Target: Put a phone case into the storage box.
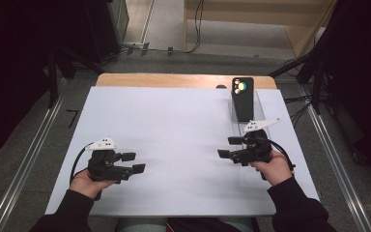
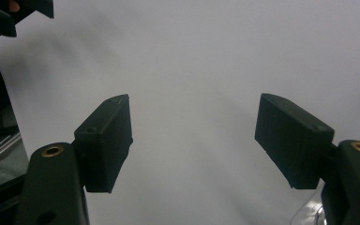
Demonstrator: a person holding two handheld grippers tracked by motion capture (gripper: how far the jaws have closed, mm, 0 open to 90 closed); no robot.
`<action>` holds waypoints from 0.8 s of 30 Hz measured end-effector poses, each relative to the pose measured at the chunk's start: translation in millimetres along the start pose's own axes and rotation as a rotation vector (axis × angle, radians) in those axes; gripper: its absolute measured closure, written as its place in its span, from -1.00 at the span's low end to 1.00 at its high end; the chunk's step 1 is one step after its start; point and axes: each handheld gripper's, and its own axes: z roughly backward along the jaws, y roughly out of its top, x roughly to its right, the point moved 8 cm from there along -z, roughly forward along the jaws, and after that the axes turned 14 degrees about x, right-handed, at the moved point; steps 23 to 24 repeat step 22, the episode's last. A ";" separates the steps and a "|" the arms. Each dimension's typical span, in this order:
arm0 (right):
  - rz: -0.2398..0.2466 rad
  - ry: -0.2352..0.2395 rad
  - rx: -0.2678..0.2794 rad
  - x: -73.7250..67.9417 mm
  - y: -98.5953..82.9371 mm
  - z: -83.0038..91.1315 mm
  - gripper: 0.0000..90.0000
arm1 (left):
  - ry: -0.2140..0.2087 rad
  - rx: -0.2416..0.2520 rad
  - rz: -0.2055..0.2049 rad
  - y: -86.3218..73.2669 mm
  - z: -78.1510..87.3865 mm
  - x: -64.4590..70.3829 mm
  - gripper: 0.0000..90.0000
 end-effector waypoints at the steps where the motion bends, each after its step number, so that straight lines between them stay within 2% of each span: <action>1: 0.004 0.002 -0.010 -1.0 -3.7 1.2 -0.43 | -0.001 -0.001 -0.001 -0.7 -0.3 0.5 -0.26; 3: 0.023 -0.003 -0.019 -1.2 -10.5 4.1 -0.44 | 0.000 -0.004 -0.006 -2.6 -1.0 1.5 -0.26; 8: 0.020 0.006 -0.028 -1.4 -25.6 13.0 -0.46 | -0.003 -0.002 -0.007 -5.8 -1.8 2.9 -0.30; 11: 0.039 -0.020 -0.035 0.8 -35.3 19.3 -0.46 | -0.009 -0.004 -0.003 -7.1 -1.0 4.2 -0.30; 18: -0.007 -0.020 -0.047 6.4 -49.1 27.1 -0.46 | -0.003 -0.014 0.009 -10.4 -2.1 4.4 -0.31; 20: -0.008 -0.014 -0.048 5.9 -49.4 26.7 -0.47 | -0.002 -0.024 0.016 -11.4 -2.6 3.0 -0.42; 24: -0.012 -0.005 -0.045 3.9 -49.2 25.9 -0.49 | 0.006 -0.024 0.024 -11.1 -2.7 1.4 -0.42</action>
